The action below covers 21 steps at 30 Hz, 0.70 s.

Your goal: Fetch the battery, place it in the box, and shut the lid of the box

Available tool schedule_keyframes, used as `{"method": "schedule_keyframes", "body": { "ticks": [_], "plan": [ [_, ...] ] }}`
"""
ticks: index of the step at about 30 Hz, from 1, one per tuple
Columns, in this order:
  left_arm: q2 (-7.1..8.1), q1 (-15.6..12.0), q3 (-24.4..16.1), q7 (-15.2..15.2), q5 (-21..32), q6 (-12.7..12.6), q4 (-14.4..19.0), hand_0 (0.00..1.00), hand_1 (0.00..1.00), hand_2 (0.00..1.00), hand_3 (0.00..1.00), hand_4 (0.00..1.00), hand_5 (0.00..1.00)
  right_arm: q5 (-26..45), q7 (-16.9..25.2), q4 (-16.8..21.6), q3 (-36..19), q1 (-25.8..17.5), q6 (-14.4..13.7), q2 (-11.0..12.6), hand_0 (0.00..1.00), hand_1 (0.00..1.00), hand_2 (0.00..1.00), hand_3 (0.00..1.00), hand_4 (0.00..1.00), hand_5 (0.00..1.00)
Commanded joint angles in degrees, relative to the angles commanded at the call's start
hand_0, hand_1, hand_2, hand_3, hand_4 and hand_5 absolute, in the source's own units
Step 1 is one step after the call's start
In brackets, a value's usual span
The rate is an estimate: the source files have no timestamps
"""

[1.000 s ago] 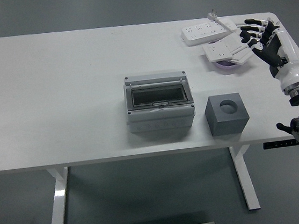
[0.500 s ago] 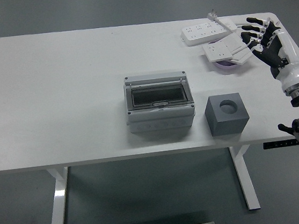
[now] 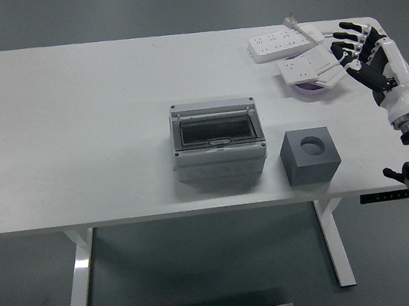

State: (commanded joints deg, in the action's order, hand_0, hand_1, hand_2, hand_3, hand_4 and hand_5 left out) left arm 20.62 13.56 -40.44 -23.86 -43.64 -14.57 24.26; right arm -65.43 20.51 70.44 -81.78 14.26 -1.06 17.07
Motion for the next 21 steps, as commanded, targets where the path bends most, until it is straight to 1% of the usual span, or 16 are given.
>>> {"method": "schedule_keyframes", "body": {
  "ticks": [21],
  "plan": [
    [1.45,-0.45,-0.59,-0.51,-1.14,0.70,0.02,0.615,0.693,0.617,0.595,0.644,0.061,-0.38,-0.30,1.02,1.62,-1.54,0.05,0.05,0.697,0.715,0.737,0.782,0.835,0.287]
  ]
}}
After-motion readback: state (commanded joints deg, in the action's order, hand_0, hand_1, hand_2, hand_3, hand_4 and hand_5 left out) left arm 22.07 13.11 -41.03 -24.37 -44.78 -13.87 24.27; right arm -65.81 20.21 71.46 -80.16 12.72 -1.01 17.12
